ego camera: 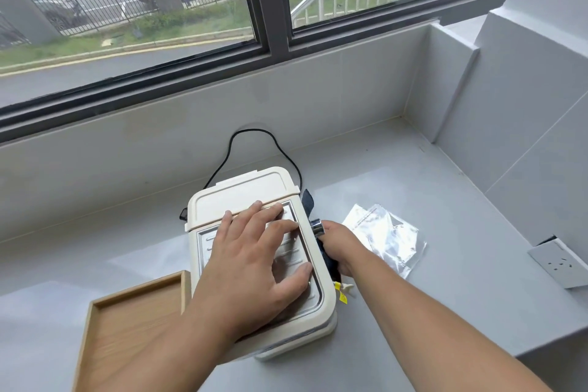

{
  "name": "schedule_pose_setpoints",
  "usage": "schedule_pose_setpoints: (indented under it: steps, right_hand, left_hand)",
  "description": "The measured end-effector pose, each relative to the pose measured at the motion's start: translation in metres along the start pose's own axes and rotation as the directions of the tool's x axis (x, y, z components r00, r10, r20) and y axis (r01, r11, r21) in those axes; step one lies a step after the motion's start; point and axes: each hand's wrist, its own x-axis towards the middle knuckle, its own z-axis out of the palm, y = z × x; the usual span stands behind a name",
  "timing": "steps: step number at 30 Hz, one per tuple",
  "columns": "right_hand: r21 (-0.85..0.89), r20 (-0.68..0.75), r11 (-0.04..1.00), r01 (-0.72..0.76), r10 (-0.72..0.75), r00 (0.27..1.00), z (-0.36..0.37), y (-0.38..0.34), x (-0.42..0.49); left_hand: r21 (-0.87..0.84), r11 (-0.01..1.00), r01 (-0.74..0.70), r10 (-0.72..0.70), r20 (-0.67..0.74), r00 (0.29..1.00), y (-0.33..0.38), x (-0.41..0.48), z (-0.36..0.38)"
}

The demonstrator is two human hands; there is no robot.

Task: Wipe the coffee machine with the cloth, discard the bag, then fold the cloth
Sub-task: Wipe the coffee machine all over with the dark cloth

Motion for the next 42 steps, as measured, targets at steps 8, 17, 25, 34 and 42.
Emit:
schedule_pose_setpoints:
  steps: [8, 17, 25, 34, 42]
  right_hand:
    - [0.174, 0.016, 0.984, 0.032, -0.035, 0.999, 0.005, -0.037, -0.030]
    - [0.299, 0.077, 0.945, 0.131, -0.160, 0.984, -0.003, -0.059, -0.062]
    - [0.152, 0.016, 0.954, 0.259, -0.265, 0.964, -0.005, -0.068, -0.083]
    - [-0.270, -0.043, 0.854, 0.444, -0.472, 0.881, -0.003, -0.092, -0.112]
    - [-0.339, -0.083, 0.794, 0.504, -0.559, 0.825, -0.005, -0.071, -0.140]
  left_hand:
    - [-0.001, 1.000, -0.002, 0.002, -0.010, 1.000, 0.000, 0.000, -0.001]
    - [0.021, 1.000, -0.002, 0.002, -0.006, 1.000, -0.001, -0.001, -0.001]
    - [0.021, 1.000, 0.001, -0.001, -0.008, 1.000, -0.002, -0.002, -0.001]
    - [0.024, 1.000, -0.003, 0.004, -0.014, 1.000, -0.004, -0.002, 0.000]
    - [0.013, 1.000, -0.012, 0.012, -0.035, 0.999, -0.004, -0.001, 0.000]
